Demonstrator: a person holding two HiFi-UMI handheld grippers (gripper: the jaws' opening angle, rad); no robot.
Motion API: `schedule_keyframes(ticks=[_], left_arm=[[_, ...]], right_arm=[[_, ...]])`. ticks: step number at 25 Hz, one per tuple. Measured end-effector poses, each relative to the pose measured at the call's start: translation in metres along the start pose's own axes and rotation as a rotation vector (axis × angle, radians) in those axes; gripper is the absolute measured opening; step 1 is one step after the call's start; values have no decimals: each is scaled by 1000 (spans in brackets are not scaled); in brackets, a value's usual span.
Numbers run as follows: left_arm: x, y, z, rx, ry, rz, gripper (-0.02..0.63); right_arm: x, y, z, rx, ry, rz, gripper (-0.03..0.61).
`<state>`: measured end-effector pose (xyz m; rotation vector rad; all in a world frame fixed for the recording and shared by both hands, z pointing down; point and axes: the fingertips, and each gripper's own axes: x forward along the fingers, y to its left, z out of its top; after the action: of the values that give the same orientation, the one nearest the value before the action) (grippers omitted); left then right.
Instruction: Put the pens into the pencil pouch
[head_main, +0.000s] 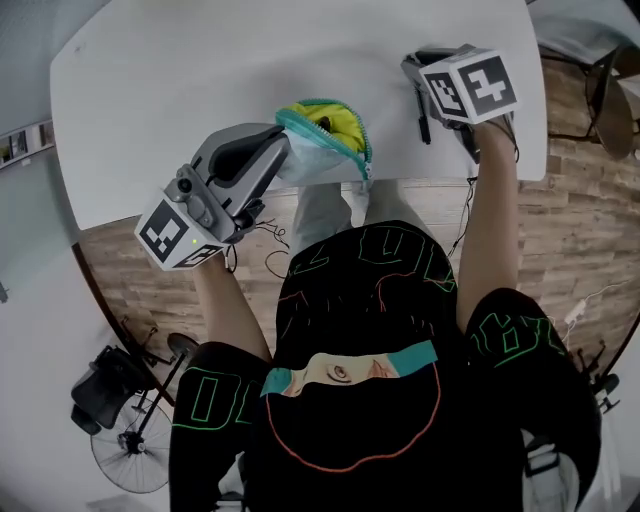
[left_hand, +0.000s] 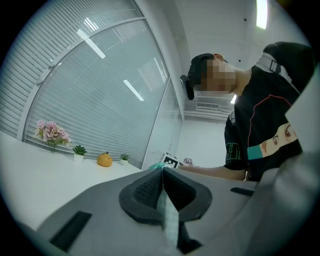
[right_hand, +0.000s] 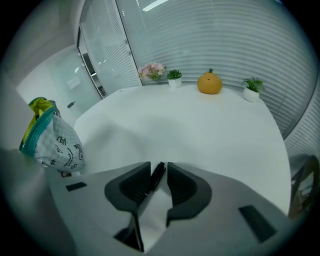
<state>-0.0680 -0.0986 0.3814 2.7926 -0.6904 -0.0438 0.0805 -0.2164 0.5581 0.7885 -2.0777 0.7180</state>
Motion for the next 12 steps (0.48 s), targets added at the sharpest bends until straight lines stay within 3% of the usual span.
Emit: schedule_keyframes(ticks=[8, 12], left_arm=[[-1, 0, -10, -1, 28, -5, 8], [0, 0, -10, 1, 31, -10, 8]], right_arm=[[10, -5, -1, 22, 29, -42, 72], [8, -5, 3, 41, -16, -37, 64]])
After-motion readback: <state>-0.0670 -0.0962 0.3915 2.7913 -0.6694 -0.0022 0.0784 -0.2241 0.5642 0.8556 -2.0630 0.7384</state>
